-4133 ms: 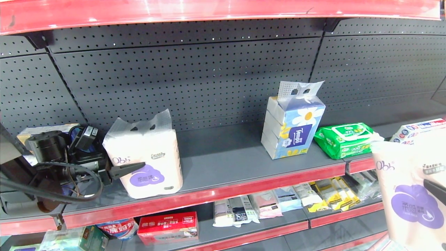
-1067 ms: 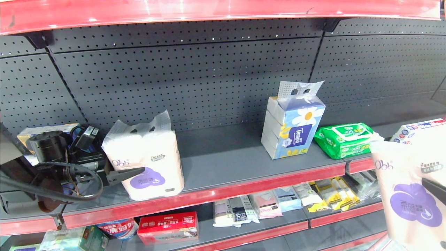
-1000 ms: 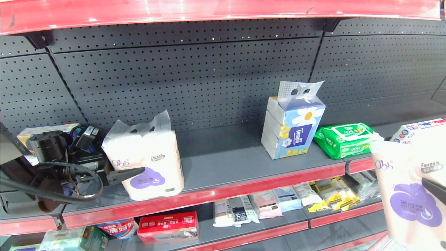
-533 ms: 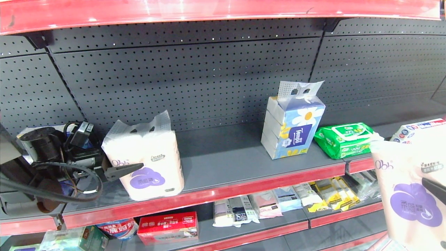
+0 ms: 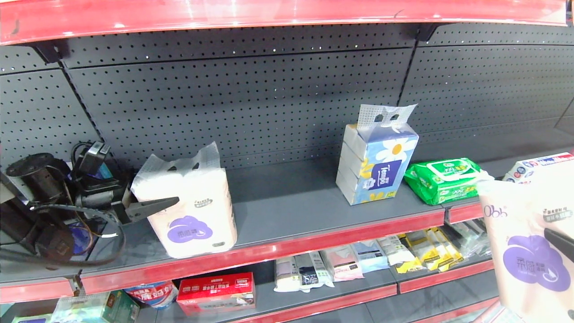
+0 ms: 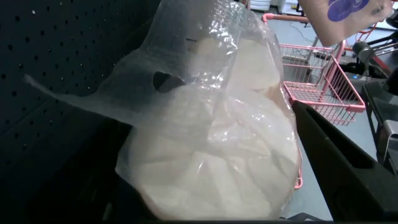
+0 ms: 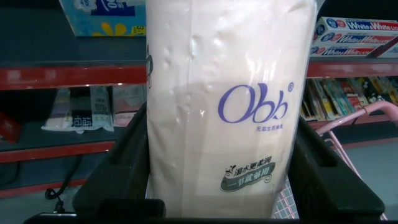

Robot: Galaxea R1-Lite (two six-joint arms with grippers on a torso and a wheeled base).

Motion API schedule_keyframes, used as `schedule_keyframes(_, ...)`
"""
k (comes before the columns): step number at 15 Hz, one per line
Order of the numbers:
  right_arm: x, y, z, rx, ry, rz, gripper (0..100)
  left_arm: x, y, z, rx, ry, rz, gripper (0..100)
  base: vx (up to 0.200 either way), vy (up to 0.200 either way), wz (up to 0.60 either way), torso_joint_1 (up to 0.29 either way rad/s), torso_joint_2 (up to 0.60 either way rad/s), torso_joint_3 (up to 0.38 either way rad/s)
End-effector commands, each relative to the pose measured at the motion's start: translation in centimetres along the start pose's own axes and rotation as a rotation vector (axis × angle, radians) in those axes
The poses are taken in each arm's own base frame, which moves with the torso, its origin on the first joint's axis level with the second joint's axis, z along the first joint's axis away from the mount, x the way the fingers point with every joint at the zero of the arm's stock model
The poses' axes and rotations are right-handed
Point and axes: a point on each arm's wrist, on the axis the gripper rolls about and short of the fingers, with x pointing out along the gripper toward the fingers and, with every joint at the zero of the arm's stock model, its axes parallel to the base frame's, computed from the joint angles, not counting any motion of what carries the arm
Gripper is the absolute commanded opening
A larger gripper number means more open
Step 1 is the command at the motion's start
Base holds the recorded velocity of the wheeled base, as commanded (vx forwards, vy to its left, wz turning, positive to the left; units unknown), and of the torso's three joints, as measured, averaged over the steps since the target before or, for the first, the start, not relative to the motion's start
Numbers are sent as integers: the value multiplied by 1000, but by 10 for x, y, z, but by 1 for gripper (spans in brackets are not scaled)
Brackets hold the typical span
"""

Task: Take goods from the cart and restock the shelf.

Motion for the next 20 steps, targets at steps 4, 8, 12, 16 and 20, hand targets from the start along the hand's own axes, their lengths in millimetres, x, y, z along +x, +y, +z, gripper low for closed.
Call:
schedule_keyframes(4, -1, 0, 0, 0, -4, -2, 0, 0, 0, 18, 55, -13, 9, 100, 0, 0, 0, 0, 0, 0)
schedule_keyframes(8, -1, 0, 0, 0, -4, -2, 0, 0, -7, 44, 72, -29, 6, 100, 0, 0, 0, 0, 0, 0)
schedule_keyframes(12, -1, 0, 1, 0, -5, -2, 0, -1, -10, 52, 103, -35, 13, 100, 0, 0, 0, 0, 0, 0)
schedule_keyframes(16, -1, 0, 1, 0, -7, -3, 0, -1, -12, 57, 119, -44, 33, 100, 0, 0, 0, 0, 0, 0)
schedule_keyframes(20, -1, 0, 1, 0, -10, -3, 0, 1, -11, 67, 152, -79, 125, 100, 0, 0, 0, 0, 0, 0)
